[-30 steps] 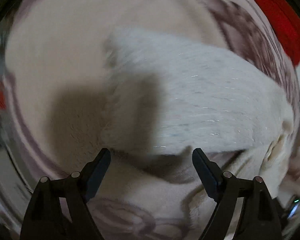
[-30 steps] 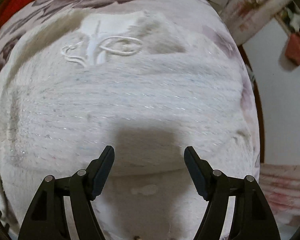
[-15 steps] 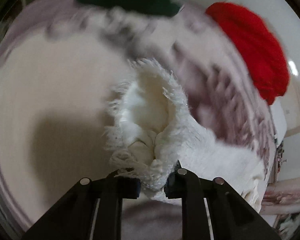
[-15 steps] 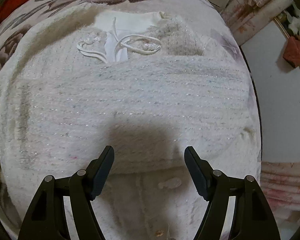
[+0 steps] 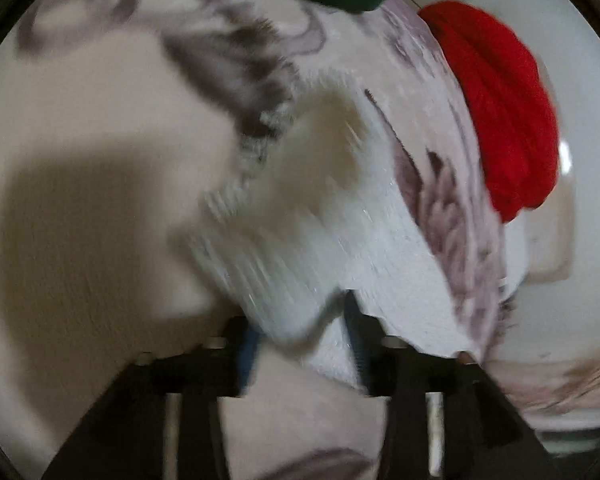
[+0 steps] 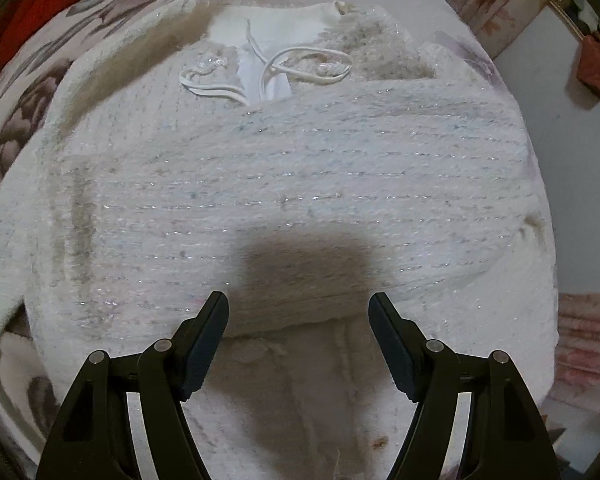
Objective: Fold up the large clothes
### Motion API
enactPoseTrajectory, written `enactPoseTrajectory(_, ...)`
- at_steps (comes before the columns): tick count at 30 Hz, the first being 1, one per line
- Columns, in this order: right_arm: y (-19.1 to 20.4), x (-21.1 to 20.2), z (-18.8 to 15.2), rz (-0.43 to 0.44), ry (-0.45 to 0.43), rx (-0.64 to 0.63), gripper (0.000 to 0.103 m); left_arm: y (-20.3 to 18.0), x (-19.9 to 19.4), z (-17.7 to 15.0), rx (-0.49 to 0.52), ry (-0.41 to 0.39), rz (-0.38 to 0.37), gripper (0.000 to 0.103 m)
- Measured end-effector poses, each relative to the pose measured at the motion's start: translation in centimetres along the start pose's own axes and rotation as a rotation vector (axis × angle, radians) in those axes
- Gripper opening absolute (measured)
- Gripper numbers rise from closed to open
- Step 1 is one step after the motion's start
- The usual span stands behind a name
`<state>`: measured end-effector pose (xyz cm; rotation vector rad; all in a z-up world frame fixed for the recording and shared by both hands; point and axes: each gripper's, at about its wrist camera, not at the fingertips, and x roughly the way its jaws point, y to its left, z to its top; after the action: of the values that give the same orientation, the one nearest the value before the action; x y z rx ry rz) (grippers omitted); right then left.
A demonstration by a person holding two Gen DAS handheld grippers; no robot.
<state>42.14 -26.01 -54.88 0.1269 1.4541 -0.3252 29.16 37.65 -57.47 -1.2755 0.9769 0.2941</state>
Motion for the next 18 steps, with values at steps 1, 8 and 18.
enactPoseTrajectory(1, 0.3, 0.0, -0.1, -0.008, -0.006, -0.003, 0.076, 0.1, 0.0, -0.5, -0.02, 0.008, -0.033, 0.056)
enactPoseTrajectory(8, 3.8, 0.0, -0.2, -0.031, -0.007, -0.025, 0.078, -3.4, 2.9, -0.7, 0.039, -0.104, 0.061, 0.057)
enactPoseTrajectory(18, 10.0, -1.8, -0.2, -0.29, -0.154, -0.225, 0.083, -16.1, 2.7, -5.9, 0.633, -0.352, 0.403, 0.009)
